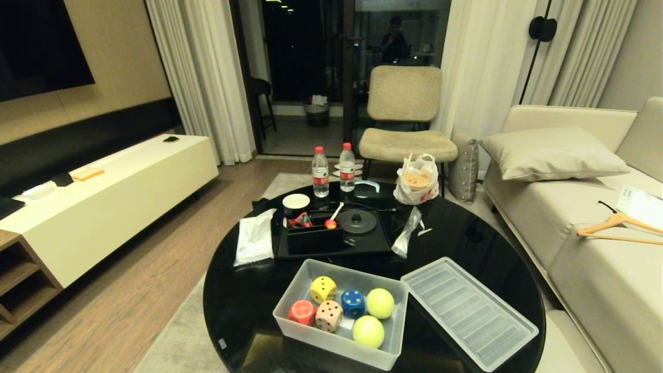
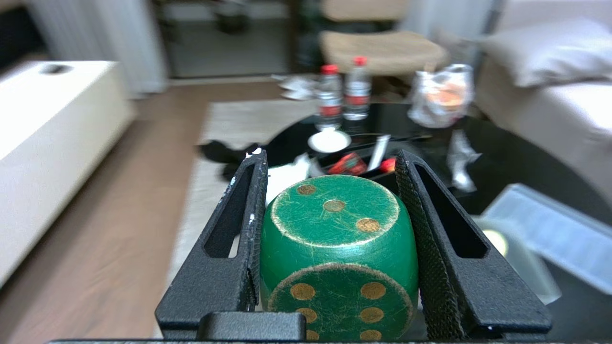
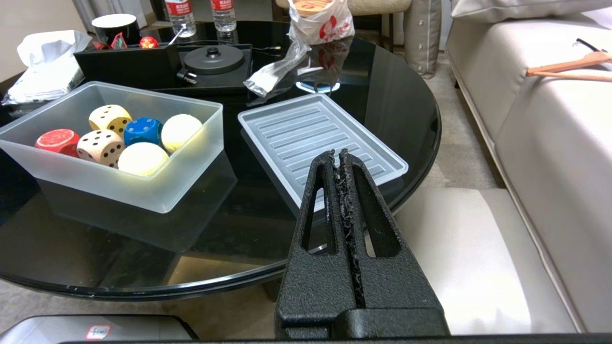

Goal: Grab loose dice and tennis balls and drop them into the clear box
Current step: Put the toys in the box

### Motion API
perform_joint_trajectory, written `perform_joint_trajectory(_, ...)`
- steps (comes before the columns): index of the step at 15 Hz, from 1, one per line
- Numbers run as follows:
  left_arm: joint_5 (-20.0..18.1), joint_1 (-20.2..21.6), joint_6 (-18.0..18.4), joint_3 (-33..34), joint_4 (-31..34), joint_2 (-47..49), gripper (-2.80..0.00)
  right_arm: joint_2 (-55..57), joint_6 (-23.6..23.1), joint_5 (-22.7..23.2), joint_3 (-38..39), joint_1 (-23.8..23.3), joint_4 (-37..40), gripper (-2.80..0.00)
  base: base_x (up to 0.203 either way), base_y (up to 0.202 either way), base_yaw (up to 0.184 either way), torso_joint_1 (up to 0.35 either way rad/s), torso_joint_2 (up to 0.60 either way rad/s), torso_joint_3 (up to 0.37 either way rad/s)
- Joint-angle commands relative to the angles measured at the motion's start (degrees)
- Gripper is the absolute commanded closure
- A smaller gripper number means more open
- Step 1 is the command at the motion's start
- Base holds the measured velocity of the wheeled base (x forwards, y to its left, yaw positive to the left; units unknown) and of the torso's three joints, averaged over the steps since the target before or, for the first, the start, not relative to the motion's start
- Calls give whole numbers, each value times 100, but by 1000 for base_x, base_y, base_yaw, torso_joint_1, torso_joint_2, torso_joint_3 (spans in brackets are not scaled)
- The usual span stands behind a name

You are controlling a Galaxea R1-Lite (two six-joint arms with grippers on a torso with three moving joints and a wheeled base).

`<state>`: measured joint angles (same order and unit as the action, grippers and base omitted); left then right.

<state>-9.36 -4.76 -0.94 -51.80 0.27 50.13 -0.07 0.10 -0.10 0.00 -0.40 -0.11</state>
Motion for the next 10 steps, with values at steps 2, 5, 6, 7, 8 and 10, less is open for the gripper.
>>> perform_joint_trajectory(2,-82,-860,-13,-1409,8,2451,0,7,-1,1,0,1,1,0,0,0,0,0,0,0)
perform_joint_trajectory(5,-122,-1575,-10,-2162,9,3648,0,7,-1,1,0,-3,1,0,0,0,0,0,0,0)
perform_joint_trajectory(6,-141,-1752,-8,-2340,5,3989,0,7,-1,1,0,-3,-6,0,0,0,0,0,0,0)
perform_joint_trajectory(7,-161,-1928,-13,-2521,-2,4354,0,7,-1,-7,0,5,2,0,0,0,0,0,0,0)
perform_joint_trajectory(8,-176,-2111,-16,-2682,-9,4701,0,7,-1,1,0,-2,2,0,0,0,0,0,0,0)
perform_joint_trajectory(10,-191,-2515,-26,-2920,-37,5336,0,7,-1,1,0,-4,2,0,0,0,0,0,0,0)
